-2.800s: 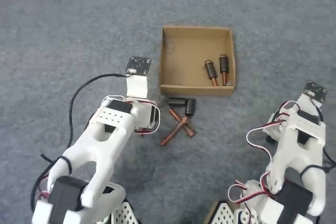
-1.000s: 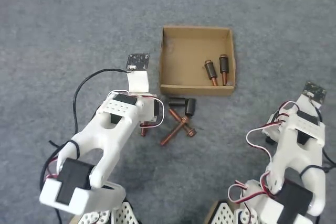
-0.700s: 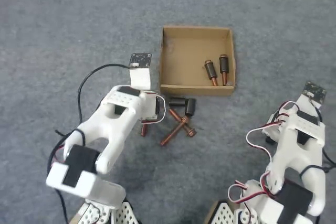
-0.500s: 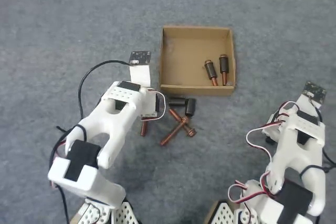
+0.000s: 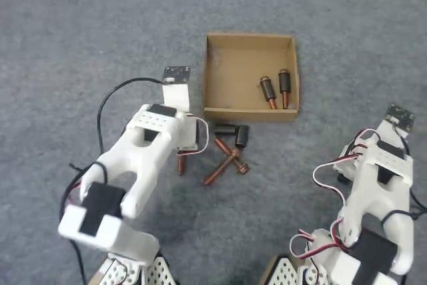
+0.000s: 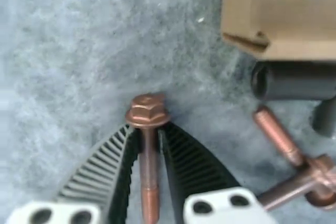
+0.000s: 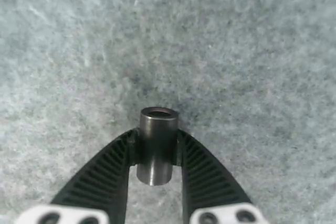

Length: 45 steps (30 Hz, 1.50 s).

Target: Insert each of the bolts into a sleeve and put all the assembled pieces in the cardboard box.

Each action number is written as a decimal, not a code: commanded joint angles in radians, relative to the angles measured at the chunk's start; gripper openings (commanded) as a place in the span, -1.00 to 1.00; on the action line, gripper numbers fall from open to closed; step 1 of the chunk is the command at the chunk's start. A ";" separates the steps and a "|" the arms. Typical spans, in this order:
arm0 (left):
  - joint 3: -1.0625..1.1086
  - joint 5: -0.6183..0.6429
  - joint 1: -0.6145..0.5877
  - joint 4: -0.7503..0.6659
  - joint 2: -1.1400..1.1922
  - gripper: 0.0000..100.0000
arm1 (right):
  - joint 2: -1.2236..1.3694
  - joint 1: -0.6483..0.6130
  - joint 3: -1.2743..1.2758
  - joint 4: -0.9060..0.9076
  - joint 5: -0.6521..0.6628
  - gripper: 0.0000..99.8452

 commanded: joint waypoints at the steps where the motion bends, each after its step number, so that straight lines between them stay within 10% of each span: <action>1: 0.087 0.008 -0.089 -0.084 -0.160 -0.98 | -0.061 -0.024 -0.009 -0.039 -0.005 -0.99; 12: 0.257 0.008 -0.184 -0.327 -0.269 -0.98 | -0.071 -0.182 -0.011 -0.348 -0.002 -0.98; 45: 0.259 0.008 -0.184 -0.328 -0.269 -0.98 | 0.351 -0.499 -0.008 -1.808 -0.002 -0.99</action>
